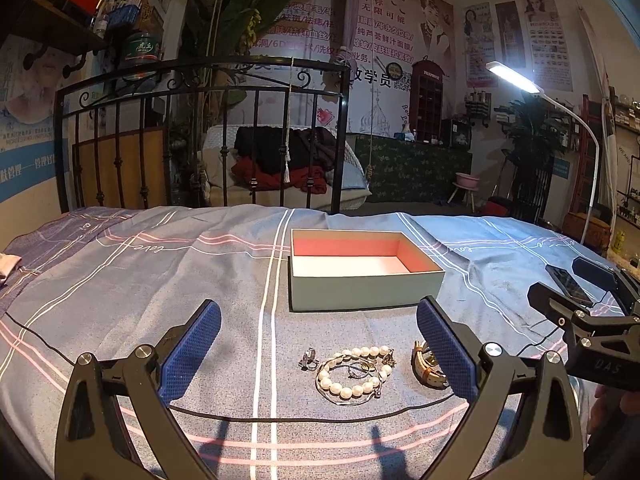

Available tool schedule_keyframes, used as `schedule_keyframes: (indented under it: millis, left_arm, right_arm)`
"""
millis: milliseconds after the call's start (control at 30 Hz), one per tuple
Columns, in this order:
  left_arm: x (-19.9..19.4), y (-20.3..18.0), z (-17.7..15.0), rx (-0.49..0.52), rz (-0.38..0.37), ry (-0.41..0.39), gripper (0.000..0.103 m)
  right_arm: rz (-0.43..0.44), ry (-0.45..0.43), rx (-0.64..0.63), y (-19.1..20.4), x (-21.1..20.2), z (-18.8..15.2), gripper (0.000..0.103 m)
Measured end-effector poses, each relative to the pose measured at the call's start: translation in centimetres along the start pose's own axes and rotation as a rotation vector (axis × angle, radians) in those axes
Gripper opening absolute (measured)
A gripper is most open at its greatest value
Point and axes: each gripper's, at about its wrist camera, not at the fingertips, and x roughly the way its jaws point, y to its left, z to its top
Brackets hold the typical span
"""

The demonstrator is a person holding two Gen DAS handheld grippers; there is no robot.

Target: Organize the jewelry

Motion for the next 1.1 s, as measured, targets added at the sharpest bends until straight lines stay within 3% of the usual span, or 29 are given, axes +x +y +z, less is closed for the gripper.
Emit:
schedule_keyframes:
  millis: [200, 800, 1100]
  left_arm:
    - [0.11, -0.40, -0.04, 0.027, 0.005, 0.008, 0.096]
    - [0.16, 0.17, 0.00, -0.024, -0.003, -0.017, 0.096]
    - [0.51, 0.34, 0.14, -0.029, -0.003, 0.008, 0.096]
  right_arm:
    - [0.000, -0.001, -0.001, 0.00, -0.02, 0.00, 0.097]
    - [0.014, 0.005, 0.016, -0.39, 0.14, -0.47, 0.097]
    - [0.018, 0.012, 0.017, -0.55, 0.26, -0.40, 0.097]
